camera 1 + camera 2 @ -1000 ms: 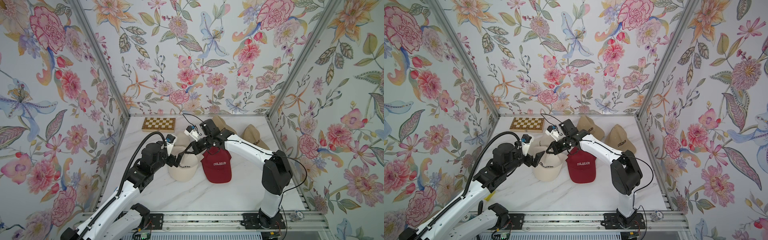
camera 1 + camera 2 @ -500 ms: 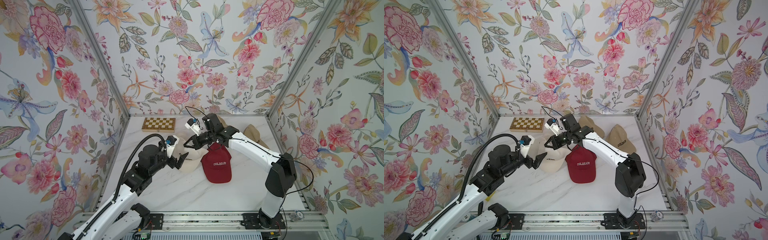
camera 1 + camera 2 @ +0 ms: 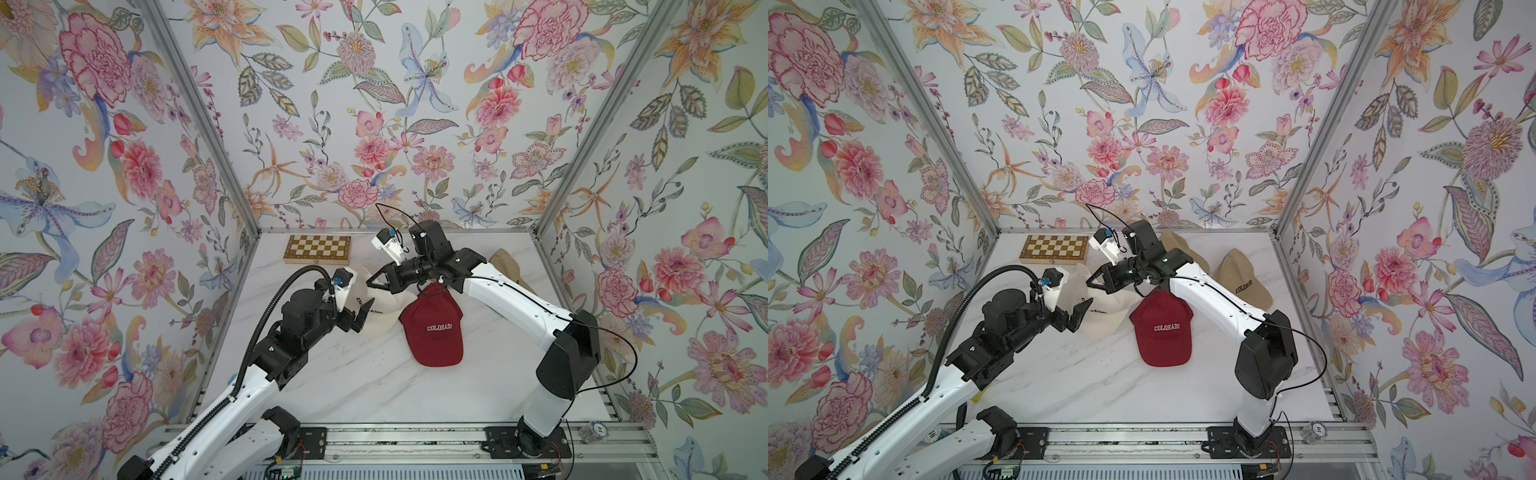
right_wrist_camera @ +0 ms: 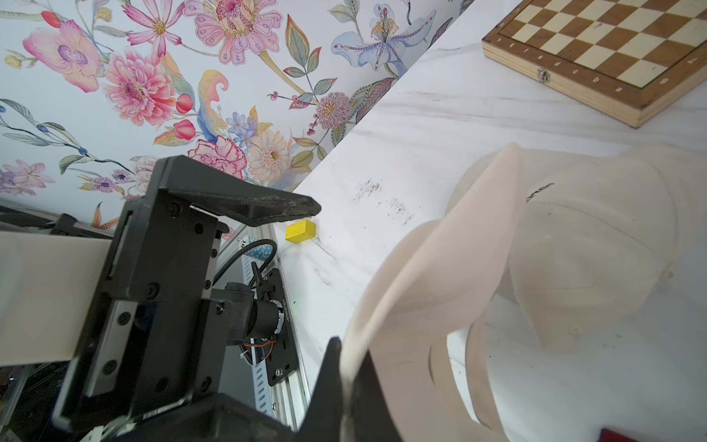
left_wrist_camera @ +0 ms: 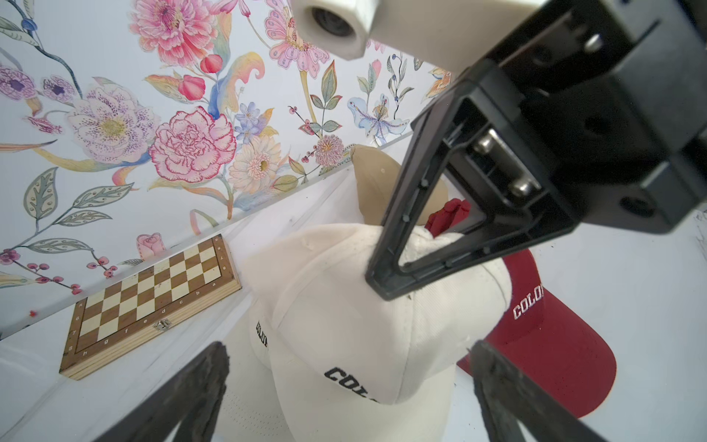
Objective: Stack the baseball caps by color
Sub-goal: Pick up the baseball cap from the center of the board.
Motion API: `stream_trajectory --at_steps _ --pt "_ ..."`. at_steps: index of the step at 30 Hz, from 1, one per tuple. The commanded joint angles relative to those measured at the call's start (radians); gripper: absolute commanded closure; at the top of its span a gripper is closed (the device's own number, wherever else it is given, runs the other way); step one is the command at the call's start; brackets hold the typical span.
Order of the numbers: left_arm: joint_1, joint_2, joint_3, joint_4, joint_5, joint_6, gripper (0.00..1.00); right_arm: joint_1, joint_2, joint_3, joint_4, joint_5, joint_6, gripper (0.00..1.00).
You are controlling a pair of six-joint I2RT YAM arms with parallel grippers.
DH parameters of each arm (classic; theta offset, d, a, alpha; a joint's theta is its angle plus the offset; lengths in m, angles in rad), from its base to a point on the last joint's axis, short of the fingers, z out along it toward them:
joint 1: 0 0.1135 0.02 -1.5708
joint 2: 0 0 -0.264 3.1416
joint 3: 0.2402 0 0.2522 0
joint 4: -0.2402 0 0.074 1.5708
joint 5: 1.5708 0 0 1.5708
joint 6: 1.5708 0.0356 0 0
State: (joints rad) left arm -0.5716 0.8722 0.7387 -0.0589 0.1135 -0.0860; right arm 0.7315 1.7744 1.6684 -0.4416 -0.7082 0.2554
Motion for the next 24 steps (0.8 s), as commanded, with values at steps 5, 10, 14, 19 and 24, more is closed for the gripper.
stream_trajectory --at_steps 5,10,14,19,24 --pt "-0.016 0.049 -0.035 0.117 -0.014 -0.001 0.00 0.000 -0.037 0.021 0.064 -0.049 0.036 1.00" --pt "-0.018 0.086 -0.032 0.134 -0.054 0.003 0.00 0.002 -0.053 0.002 0.092 -0.084 0.048 1.00" --pt "-0.018 0.097 -0.026 0.145 -0.075 0.009 0.01 0.005 -0.062 -0.012 0.101 -0.106 0.051 1.00" --pt "-0.018 0.114 -0.013 0.153 -0.080 0.017 0.07 0.004 -0.071 -0.034 0.128 -0.126 0.065 1.00" --pt "-0.017 0.130 0.000 0.161 -0.061 0.022 0.26 0.005 -0.078 -0.039 0.133 -0.129 0.069 1.00"
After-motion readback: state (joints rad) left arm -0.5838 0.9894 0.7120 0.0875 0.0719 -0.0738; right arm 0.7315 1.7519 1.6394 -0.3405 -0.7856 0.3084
